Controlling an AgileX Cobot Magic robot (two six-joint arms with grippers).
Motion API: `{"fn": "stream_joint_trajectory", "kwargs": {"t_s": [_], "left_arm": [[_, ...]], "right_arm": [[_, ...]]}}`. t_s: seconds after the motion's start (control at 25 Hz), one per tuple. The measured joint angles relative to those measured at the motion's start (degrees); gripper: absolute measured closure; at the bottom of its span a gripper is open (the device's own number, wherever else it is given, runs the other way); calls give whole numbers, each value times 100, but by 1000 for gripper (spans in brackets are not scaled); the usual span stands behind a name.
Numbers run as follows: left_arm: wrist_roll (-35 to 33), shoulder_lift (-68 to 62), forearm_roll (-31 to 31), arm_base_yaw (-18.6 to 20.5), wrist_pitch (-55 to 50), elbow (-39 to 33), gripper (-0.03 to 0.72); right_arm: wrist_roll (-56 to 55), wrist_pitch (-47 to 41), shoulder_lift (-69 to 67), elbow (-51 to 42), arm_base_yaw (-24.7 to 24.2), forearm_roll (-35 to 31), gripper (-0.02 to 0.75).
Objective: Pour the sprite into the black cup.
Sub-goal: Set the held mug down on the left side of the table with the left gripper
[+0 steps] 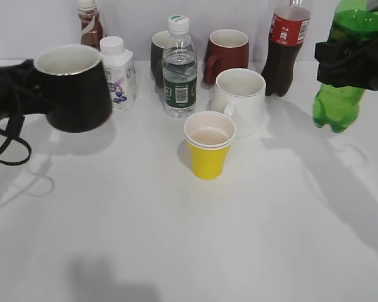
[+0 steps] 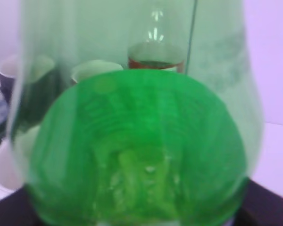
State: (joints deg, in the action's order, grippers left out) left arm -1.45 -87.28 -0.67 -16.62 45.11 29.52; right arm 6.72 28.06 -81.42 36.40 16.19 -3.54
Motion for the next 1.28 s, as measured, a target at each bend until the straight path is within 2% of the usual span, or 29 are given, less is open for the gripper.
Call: {"fn": "stream_joint_trajectory", "kwargs": {"t_s": [0.08, 0.24, 0.6, 0.88, 1.28], "left_arm": [[0, -479, 153, 234, 613, -36, 645], [0, -1152, 188, 314, 1342, -37, 645], [0, -2022, 239, 314, 1893, -37, 645], [6, -2146, 239, 314, 1970, -42, 643], [112, -2120, 251, 314, 2274, -504, 528]], "right_arm": [[-194, 323, -86, -90, -12, 29, 317], [-597, 709, -245, -134, -12, 221, 317], [-672, 912, -289, -138, -12, 496, 317], [-850, 912, -289, -138, -12, 732, 318], [-952, 915, -289, -138, -12, 732, 318]]}}
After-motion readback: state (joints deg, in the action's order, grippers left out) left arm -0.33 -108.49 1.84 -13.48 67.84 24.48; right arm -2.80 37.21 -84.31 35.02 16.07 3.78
